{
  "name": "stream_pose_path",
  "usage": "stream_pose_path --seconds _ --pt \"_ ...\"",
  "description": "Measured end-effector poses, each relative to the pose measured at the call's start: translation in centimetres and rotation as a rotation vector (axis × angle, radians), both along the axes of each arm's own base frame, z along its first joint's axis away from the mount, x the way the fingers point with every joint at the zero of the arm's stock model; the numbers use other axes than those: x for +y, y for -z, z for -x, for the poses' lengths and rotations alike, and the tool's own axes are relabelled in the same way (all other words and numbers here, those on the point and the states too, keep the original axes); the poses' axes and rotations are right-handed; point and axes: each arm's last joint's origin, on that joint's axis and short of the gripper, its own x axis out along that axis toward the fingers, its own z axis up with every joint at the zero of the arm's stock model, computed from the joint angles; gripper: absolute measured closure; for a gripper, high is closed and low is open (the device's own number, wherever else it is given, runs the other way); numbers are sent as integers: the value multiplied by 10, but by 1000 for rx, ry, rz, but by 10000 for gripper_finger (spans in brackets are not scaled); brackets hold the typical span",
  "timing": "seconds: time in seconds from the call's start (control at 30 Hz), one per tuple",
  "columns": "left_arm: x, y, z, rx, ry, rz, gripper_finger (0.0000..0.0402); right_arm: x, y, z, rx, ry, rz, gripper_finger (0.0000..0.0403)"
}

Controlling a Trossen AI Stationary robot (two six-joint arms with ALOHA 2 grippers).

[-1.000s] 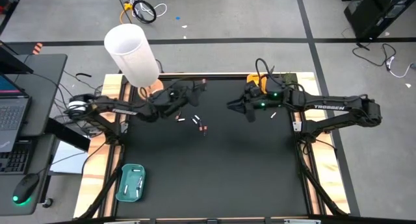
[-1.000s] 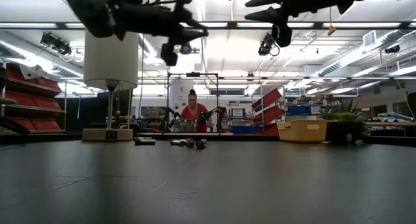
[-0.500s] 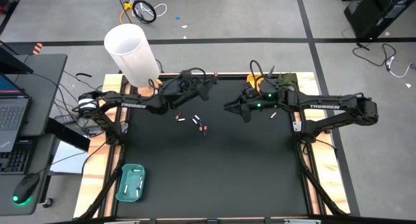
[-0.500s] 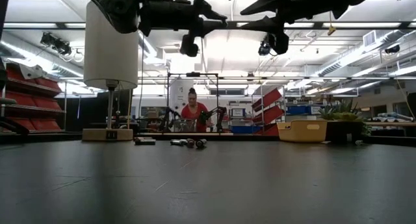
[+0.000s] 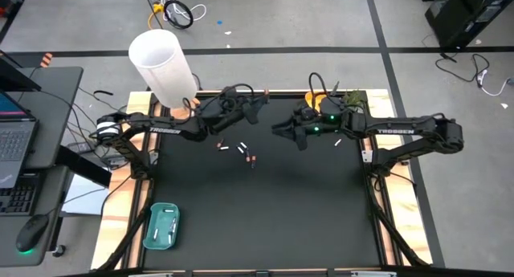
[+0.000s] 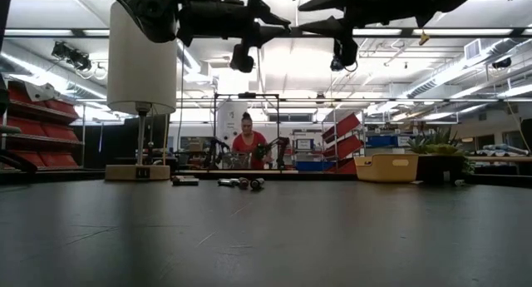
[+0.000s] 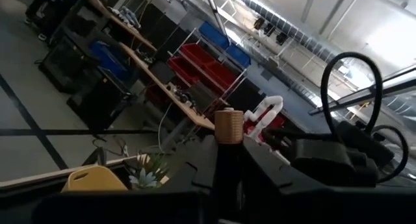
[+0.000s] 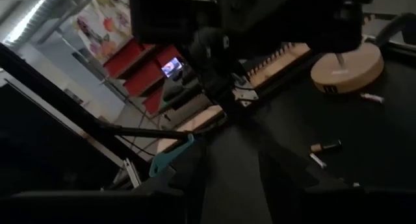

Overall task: Sort batteries
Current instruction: Put the black battery into the yellow bin

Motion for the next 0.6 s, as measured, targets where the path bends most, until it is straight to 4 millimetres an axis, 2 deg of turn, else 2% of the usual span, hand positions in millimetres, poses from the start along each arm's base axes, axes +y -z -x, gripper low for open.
stream_pose_path --seconds 0.23,0.43,0.6 --pt "-1 -3 1 -42 1 12 350 -2 3 -3 -3 -22 1 272" --pt "-4 -9 2 -111 51 1 350 -3 11 -11 12 -39 -5 247" --pt "-13 -8 -1 -111 89 1 350 -10 8 -10 -15 55 4 228"
